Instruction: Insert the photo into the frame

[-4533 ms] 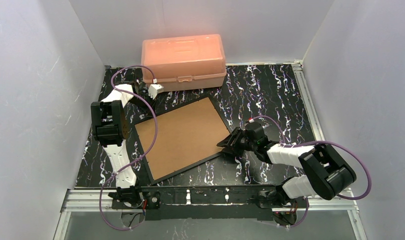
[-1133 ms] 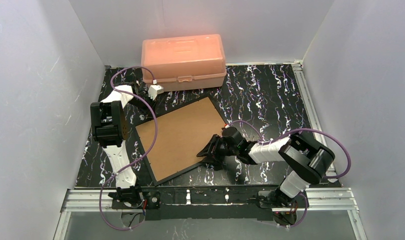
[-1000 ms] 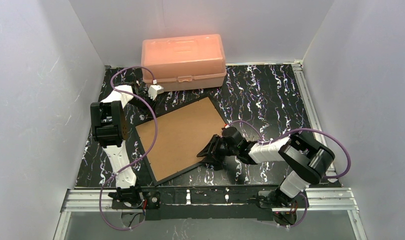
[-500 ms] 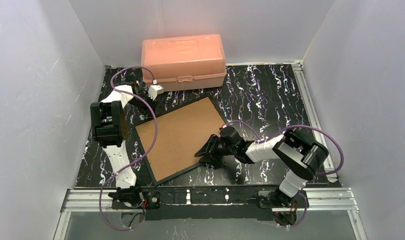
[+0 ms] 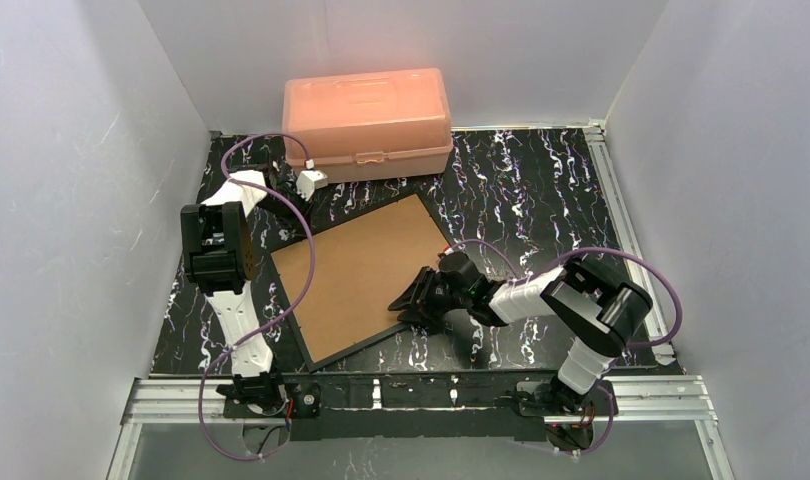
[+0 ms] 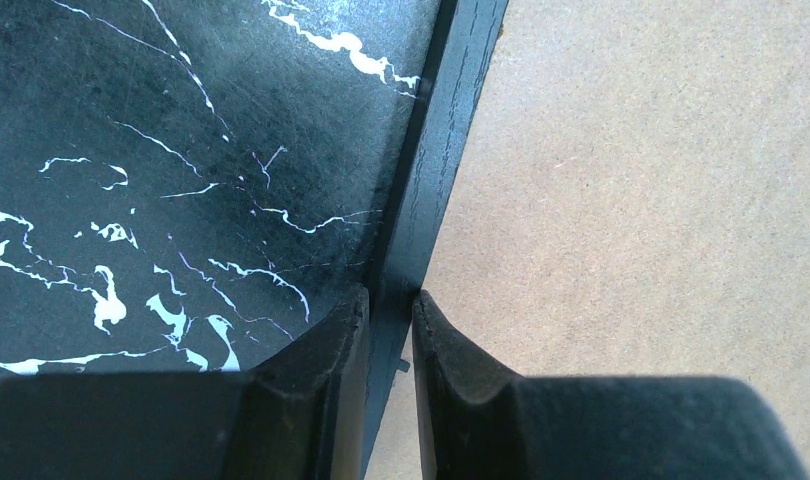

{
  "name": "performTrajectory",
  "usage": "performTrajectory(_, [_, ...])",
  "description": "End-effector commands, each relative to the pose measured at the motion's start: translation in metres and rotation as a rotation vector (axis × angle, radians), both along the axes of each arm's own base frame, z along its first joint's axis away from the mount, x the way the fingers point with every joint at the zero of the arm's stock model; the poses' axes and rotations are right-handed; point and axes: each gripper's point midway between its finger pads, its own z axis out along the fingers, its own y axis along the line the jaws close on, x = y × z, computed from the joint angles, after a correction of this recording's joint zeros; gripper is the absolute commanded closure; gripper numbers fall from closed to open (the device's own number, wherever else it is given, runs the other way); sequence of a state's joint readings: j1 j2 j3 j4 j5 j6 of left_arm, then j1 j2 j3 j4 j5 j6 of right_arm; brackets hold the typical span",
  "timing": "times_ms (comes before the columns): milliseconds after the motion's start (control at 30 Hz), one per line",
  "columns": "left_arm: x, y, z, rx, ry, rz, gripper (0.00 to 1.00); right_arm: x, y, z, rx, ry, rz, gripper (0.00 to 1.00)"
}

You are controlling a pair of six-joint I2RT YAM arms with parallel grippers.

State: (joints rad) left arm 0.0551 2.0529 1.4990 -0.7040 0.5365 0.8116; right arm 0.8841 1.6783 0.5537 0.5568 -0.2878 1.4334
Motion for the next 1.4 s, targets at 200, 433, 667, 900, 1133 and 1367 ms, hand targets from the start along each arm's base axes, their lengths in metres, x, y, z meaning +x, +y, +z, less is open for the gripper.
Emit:
performTrajectory(200, [-0.055, -0.004, -0.017, 0.018, 0.202, -0.021, 1.00, 0.030, 0.017, 0.037, 0.010, -0.259, 0.074, 0.50])
performTrajectory(433, [-0.055, -0.004, -0.016, 0.017, 0.202, -0.017, 1.00, 0.014, -0.004, 0.055, 0.010, -0.251, 0.105, 0.48])
performTrajectory(667, [-0.056, -0.006, -0.018, 0.009, 0.209, -0.015, 1.00, -0.004, -0.017, 0.037, 0.065, -0.142, 0.088, 0.48])
performTrajectory(900, [-0.058, -0.007, -0.018, 0.002, 0.214, -0.015, 1.00, -0.007, -0.010, 0.023, 0.054, -0.089, 0.122, 0.48])
performTrajectory(1133, [-0.060, -0.012, -0.018, -0.009, 0.219, -0.019, 1.00, -0.005, -0.012, 0.014, 0.018, -0.079, 0.117, 0.48])
performTrajectory(1367, [-0.060, -0.012, -0.015, -0.008, 0.209, -0.023, 1.00, 0.006, -0.006, 0.008, -0.011, -0.110, 0.118, 0.49])
